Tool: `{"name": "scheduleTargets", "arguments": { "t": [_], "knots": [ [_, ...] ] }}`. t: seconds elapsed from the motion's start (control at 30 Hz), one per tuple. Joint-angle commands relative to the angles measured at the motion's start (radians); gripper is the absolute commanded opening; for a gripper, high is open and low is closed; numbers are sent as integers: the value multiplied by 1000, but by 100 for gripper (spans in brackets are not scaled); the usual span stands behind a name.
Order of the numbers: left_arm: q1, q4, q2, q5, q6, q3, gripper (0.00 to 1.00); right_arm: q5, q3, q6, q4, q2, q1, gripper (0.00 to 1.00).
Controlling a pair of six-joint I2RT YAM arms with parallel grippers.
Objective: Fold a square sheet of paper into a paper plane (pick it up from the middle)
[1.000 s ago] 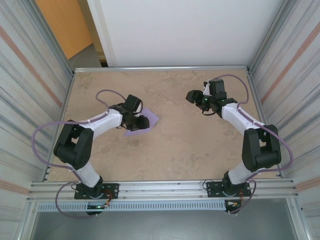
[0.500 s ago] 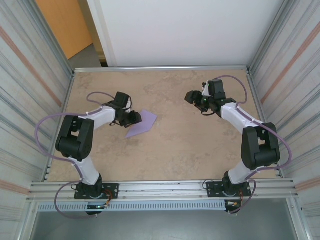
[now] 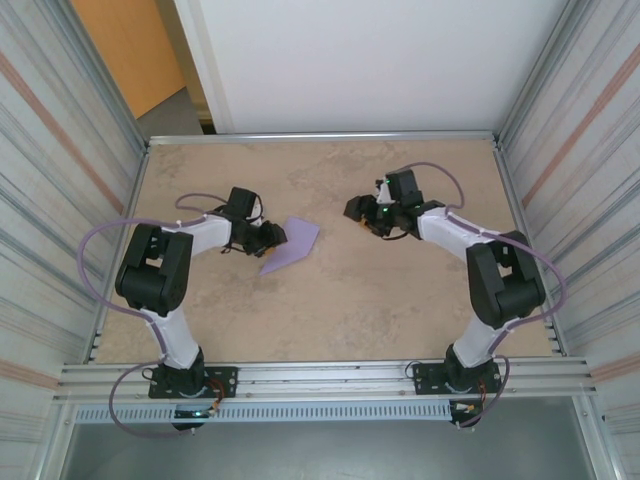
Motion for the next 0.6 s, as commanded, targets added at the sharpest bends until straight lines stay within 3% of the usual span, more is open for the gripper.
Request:
{"name": "scheduleTargets", "arguments": {
  "t": [0.0, 0.33, 0.57],
  "knots": [
    [1, 44, 48, 76, -99, -57, 37, -38, 4, 123, 46, 57, 85, 58],
    [4, 45, 45, 73, -151, -98, 32, 53, 52, 261, 44, 187, 237, 49],
    [6, 41, 56, 78, -147, -98, 31, 18, 71, 286, 99, 240, 258, 39]
  ]
}}
